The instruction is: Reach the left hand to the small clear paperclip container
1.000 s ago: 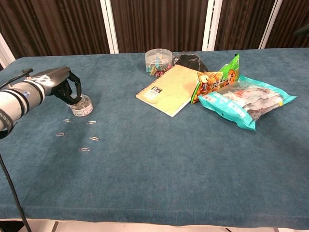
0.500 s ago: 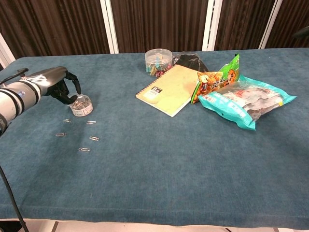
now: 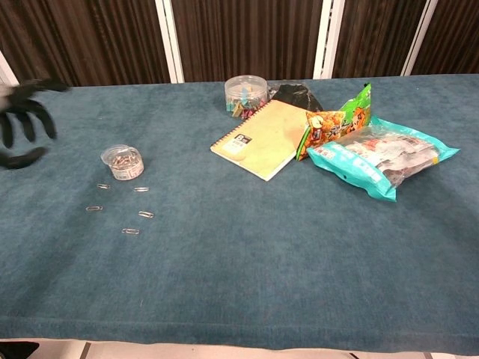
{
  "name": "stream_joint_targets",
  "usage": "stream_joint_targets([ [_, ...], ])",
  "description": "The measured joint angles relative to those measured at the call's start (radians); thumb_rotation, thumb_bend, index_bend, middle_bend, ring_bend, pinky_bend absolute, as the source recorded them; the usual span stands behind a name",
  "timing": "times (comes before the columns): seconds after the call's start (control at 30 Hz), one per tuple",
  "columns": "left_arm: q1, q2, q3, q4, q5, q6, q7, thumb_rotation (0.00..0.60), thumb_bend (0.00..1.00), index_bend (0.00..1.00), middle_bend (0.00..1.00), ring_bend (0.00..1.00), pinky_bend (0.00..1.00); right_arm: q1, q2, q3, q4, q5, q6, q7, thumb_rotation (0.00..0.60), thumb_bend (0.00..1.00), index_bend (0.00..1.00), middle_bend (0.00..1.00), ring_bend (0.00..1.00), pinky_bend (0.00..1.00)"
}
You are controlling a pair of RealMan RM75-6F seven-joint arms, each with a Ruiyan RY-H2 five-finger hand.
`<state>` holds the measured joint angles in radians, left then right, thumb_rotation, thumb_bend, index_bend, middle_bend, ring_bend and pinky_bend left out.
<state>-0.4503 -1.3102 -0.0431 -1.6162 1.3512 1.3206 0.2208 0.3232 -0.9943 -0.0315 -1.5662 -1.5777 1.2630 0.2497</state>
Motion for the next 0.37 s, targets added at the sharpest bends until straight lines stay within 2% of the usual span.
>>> stream_joint_targets([
  [0.1, 0.125, 0.02, 0.076, 0.019, 0.093, 0.16, -0.027, 0.6, 0.4, 0.0, 0.0, 0.0, 0.0, -0.071, -0.025, -0.016, -0.009, 0.034, 0.05, -0.134, 0.6, 0.16, 0.0, 0.0, 0.0, 0.0],
  [0.23, 0.281, 0.02, 0.153, 0.093, 0.157, 0.321, -0.049, 0.6, 0.39, 0.0, 0.0, 0.0, 0.0, -0.17, -0.075, -0.036, -0.014, 0.063, 0.153, -0.284, 0.6, 0.16, 0.0, 0.0, 0.0, 0.0],
  [0.3, 0.321, 0.022, 0.185, 0.124, 0.191, 0.356, -0.045, 0.6, 0.39, 0.0, 0.0, 0.0, 0.0, -0.198, -0.094, -0.045, -0.017, 0.058, 0.188, -0.317, 0.6, 0.16, 0.0, 0.0, 0.0, 0.0],
  [0.37, 0.331, 0.025, 0.192, 0.13, 0.215, 0.37, -0.046, 0.6, 0.39, 0.0, 0.0, 0.0, 0.0, -0.206, -0.1, -0.046, -0.019, 0.049, 0.201, -0.317, 0.6, 0.16, 0.0, 0.0, 0.0, 0.0],
])
